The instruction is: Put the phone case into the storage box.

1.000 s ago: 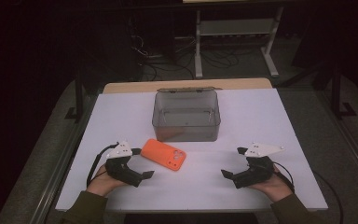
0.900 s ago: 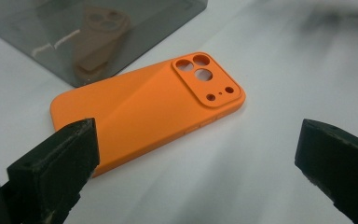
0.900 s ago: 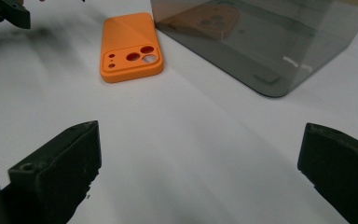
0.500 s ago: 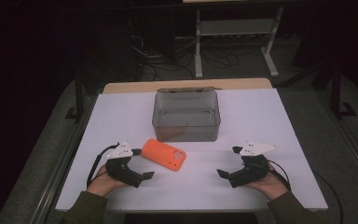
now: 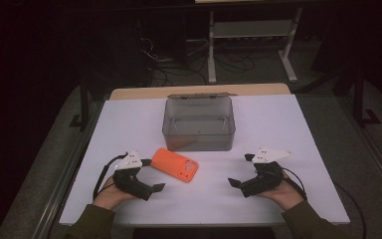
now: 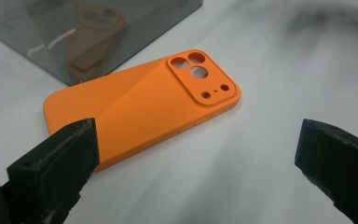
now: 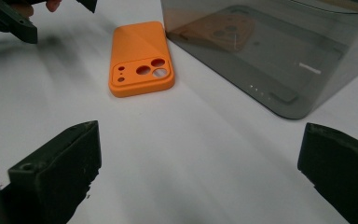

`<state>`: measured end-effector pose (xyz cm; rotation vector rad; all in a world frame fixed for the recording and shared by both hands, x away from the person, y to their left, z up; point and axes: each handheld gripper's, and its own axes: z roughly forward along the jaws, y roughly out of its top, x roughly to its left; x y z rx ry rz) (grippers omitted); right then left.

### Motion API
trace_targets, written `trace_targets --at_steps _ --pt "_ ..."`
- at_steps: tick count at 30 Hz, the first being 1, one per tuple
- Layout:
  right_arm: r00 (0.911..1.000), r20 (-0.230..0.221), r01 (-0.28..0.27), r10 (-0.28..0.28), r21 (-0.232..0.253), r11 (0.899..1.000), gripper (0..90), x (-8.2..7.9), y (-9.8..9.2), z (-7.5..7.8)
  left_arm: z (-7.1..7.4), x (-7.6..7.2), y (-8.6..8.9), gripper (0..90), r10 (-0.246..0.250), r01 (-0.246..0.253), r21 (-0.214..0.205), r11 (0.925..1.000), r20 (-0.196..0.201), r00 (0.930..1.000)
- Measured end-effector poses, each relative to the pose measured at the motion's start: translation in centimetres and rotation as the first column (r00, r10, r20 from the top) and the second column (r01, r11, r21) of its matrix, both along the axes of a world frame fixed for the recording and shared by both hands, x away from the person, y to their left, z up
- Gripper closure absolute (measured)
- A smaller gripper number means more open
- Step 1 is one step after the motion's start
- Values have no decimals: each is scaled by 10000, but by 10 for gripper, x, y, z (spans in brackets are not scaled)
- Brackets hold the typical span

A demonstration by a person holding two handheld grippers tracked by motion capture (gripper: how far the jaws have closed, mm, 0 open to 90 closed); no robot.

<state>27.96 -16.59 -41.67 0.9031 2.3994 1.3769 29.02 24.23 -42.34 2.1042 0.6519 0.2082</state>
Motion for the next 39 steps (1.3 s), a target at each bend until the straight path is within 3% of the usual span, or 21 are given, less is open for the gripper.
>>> trace_targets --at_steps 39 --pt "9997 -113 -215 216 143 9997 0 14 12 6 -1 1 -2 0 -71 71 39 10000 -38 10000"
